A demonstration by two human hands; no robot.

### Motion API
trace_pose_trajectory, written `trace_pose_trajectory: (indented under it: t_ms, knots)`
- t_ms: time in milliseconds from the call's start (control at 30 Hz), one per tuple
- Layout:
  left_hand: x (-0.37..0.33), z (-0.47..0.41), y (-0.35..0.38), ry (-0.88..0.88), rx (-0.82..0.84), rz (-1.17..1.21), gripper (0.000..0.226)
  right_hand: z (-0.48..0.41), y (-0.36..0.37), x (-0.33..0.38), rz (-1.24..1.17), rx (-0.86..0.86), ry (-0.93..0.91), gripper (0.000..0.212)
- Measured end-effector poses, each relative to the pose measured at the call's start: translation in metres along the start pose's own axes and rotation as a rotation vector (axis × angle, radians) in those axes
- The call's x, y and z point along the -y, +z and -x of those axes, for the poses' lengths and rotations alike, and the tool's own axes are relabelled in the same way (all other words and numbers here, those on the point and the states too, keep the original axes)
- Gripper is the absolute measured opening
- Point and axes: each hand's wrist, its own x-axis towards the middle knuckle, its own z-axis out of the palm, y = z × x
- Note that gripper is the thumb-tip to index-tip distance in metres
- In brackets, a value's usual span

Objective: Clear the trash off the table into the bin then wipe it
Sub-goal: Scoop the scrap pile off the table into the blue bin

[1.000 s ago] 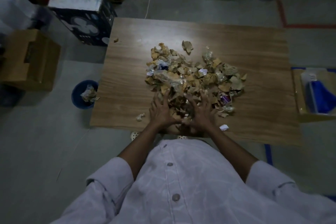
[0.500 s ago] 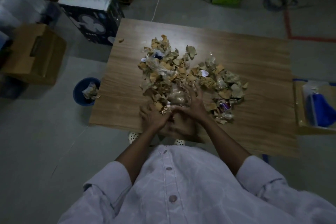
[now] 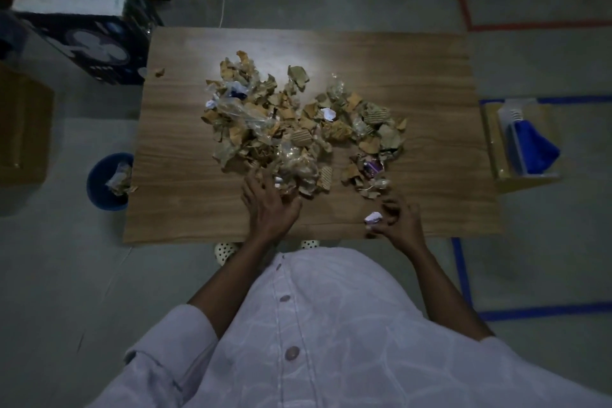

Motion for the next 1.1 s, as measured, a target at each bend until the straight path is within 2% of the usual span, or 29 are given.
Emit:
trace_pose_trajectory:
  t_ms: [67,133,233,400,500,600,633,700,800,900,1000,1100]
  knots:
    - [-0.004,0.003,0.004,0.167,0.056,0.010,0.087,-0.006,0.013,-0.005,0.019,-0.014,0.006,0.057]
    - [-0.008,0.005,0.006,0.243,0.131,0.034,0.085,-0.015,0.024,0.009,0.046,-0.036,0.022,0.041]
    - [-0.007,0.005,0.006,0.244,0.161,0.071,0.079,-0.028,0.043,0.047,0.101,-0.054,-0.051,0.024]
    - [0.001,0.005,0.010,0.236,0.179,0.105,0.069,-0.045,0.086,0.120,-0.117,-0.047,0.015,0.024]
    - [-0.005,0.006,0.008,0.242,0.151,0.100,0.065,-0.035,0.086,0.142,-0.111,-0.084,-0.181,0.021]
    - [-0.016,0.009,0.002,0.222,0.099,-0.025,0.069,-0.032,0.064,0.113,0.052,-0.315,-0.396,0.028]
    - [-0.019,0.010,0.000,0.168,0.095,-0.101,0.075,-0.033,0.057,0.099,0.093,-0.373,-0.390,0.037]
    - [-0.023,0.013,0.003,-0.036,0.137,-0.141,0.091,-0.033,0.048,0.074,0.073,-0.422,-0.229,0.061]
    - [-0.025,0.014,0.012,-0.446,0.148,0.085,0.109,-0.035,0.040,0.064,-0.103,-0.400,0.018,0.086]
    - [-0.020,0.004,0.022,-0.726,0.148,0.387,0.115,-0.056,0.024,0.074,-0.167,-0.333,0.001,0.089]
    - [-0.015,-0.014,0.025,-0.808,0.115,0.556,0.124,-0.093,0.014,0.088,-0.201,-0.241,-0.002,0.087]
    - [-0.021,-0.027,0.021,-0.789,0.077,0.576,0.126,-0.109,0.021,0.100,-0.082,-0.115,-0.021,0.088]
